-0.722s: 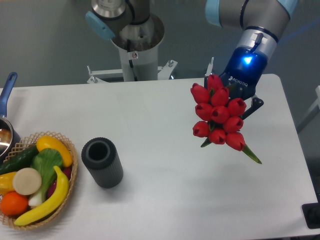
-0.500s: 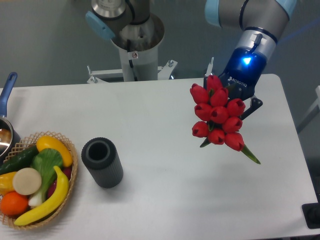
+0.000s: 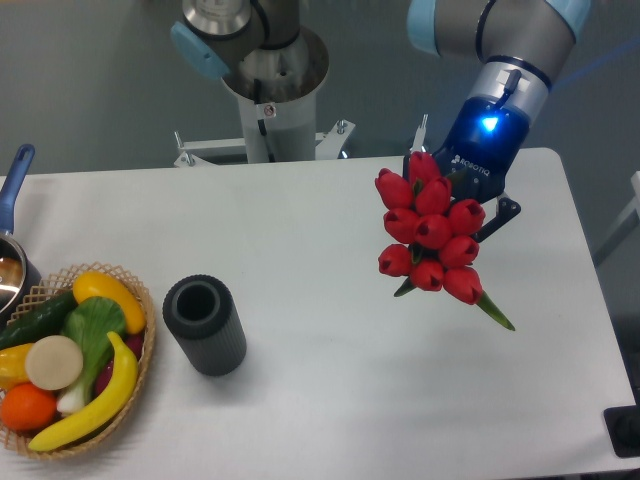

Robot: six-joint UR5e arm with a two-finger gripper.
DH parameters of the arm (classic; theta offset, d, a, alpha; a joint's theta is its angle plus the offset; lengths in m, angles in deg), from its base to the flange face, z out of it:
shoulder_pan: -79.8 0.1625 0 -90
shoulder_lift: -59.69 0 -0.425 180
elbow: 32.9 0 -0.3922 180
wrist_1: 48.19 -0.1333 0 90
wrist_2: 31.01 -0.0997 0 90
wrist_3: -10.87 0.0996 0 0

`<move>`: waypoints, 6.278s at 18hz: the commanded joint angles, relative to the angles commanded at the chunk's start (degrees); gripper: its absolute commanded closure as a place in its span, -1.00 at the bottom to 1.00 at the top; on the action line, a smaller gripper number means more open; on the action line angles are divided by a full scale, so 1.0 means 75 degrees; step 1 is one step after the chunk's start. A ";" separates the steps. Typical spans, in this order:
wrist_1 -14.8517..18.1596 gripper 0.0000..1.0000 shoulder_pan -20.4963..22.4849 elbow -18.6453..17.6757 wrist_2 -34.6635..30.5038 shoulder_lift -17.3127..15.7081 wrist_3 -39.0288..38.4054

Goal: Insert the flowers into the vase
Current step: 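Carry the held red tulip bunch toward the dark grey vase, then lower the tulip stems into the vase opening with the gripper, then push the tulip bunch further down into the vase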

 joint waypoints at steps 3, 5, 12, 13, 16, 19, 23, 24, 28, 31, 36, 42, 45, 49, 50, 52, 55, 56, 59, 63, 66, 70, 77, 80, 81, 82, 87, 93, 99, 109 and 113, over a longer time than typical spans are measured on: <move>0.0000 0.27 -0.0317 0.0211 0.0000 0.0234 0.0000; -0.0116 0.27 -0.0376 0.0235 0.0000 0.0293 0.0000; -0.0199 0.27 -0.0669 0.0247 0.0012 0.0305 0.0000; -0.0211 0.27 -0.0716 0.0259 0.0023 0.0305 0.0000; -0.0199 0.27 -0.0833 0.0340 0.0163 0.0270 -0.0047; -0.0199 0.27 -0.1008 0.0376 0.0561 0.0247 -0.0105; -0.0211 0.27 -0.1161 0.0247 0.1463 0.0235 -0.0094; -0.0199 0.27 -0.1208 0.0247 0.1674 0.0235 -0.0094; -0.0199 0.27 -0.1465 0.0060 0.2658 0.0223 -0.0024; -0.0211 0.27 -0.1606 -0.0046 0.3209 0.0200 -0.0012; -0.0234 0.27 -0.1969 -0.0596 0.3445 -0.0081 0.0315; -0.0246 0.27 -0.2192 -0.0713 0.3727 -0.0081 0.0351; -0.0246 0.27 -0.2239 -0.0913 0.3727 -0.0117 0.0363; -0.0246 0.27 -0.2251 -0.0972 0.3680 -0.0035 0.0375; -0.0246 0.27 -0.2251 -0.0983 0.3680 -0.0023 0.0375; -0.0246 0.27 -0.2275 -0.1100 0.3656 0.0047 0.0387; -0.0246 0.27 -0.2275 -0.1136 0.3645 0.0153 0.0539; -0.0246 0.27 -0.2286 -0.1159 0.3645 0.0165 0.0539; -0.0246 0.27 -0.2298 -0.1241 0.3645 0.0235 0.0551; -0.0246 0.27 -0.2298 -0.1452 0.3633 0.0258 0.0551; -0.0246 0.27 -0.2298 -0.1452 0.3598 0.0351 0.0551; -0.0246 0.27 -0.2333 -0.1476 0.3505 0.0551 0.0551; -0.0258 0.26 -0.2450 -0.1523 0.3071 0.0786 0.0551; -0.0270 0.27 -0.2474 -0.1593 0.2906 0.0903 0.0748; -0.0258 0.26 -0.2543 -0.1651 0.2906 0.0915 0.0901; -0.0258 0.26 -0.2544 -0.1675 0.2906 0.0926 0.0949; -0.0270 0.26 -0.2556 -0.1757 0.2883 0.1044 0.1055; -0.0305 0.25 -0.2556 -0.1839 0.2871 0.1067 0.1066; -0.0305 0.25 -0.2544 -0.1827 0.2321 0.1114 0.1055; -0.0305 0.17 -0.2521 -0.2061 0.2262 0.1102 0.1440; -0.0293 -0.76 -0.2462 -0.2062 0.2262 0.1056 0.1465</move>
